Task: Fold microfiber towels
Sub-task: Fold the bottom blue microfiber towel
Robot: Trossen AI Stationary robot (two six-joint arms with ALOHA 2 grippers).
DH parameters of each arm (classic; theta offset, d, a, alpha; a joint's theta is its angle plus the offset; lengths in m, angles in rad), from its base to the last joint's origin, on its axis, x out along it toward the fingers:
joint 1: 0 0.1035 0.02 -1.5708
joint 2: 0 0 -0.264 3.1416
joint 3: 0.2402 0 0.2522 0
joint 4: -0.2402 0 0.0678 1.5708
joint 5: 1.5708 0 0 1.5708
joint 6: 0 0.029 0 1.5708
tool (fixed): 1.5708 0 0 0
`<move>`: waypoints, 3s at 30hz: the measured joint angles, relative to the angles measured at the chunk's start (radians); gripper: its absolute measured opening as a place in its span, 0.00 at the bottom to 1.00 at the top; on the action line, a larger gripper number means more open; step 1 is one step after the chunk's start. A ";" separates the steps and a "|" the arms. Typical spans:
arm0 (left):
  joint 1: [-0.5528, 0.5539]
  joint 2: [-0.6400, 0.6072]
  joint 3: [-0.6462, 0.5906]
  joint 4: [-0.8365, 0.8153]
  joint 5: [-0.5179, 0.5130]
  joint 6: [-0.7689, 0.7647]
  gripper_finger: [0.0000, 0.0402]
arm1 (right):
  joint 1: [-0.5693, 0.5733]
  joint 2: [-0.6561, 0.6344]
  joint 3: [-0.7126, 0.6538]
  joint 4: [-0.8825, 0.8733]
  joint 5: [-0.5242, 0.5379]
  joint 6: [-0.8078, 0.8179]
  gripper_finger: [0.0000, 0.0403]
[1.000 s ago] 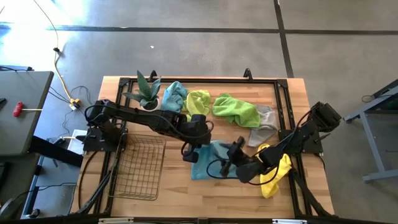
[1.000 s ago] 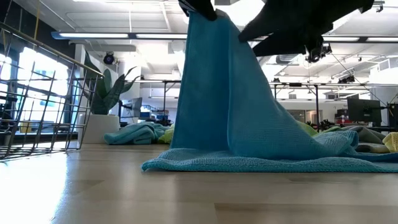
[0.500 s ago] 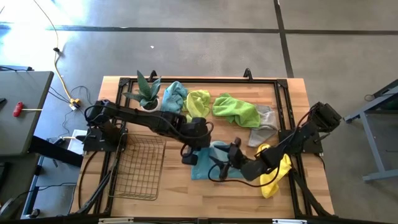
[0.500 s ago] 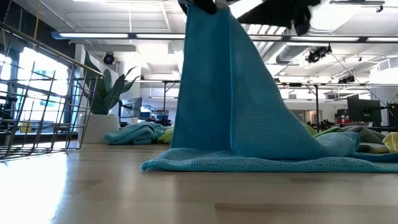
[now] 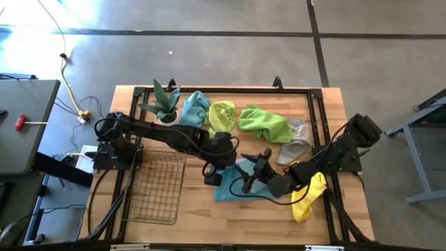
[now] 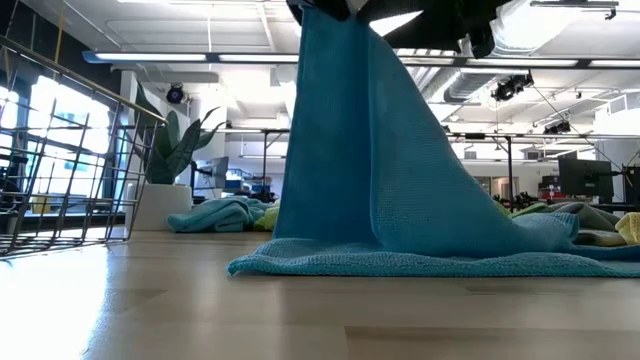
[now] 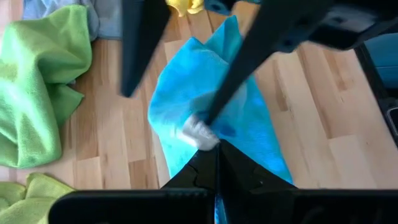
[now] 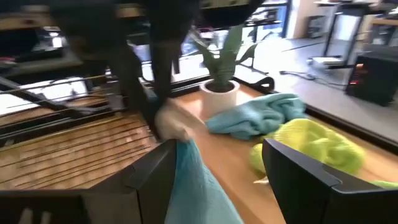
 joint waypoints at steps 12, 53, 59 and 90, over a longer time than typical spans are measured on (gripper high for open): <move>0.013 0.000 0.000 -0.008 0.004 0.000 0.00 | 0.013 0.000 0.000 -0.027 0.026 -0.076 0.58; 0.108 -0.002 0.000 -0.009 0.003 0.018 0.00 | -0.217 0.000 0.015 -1.018 -0.054 0.257 0.58; 0.113 -0.002 -0.001 -0.033 0.004 0.003 0.00 | -0.145 0.000 0.039 -1.020 -0.262 0.249 0.58; -0.139 -0.001 -0.341 0.030 0.026 -0.146 0.00 | -0.388 0.000 0.005 -0.426 -0.984 -0.550 0.42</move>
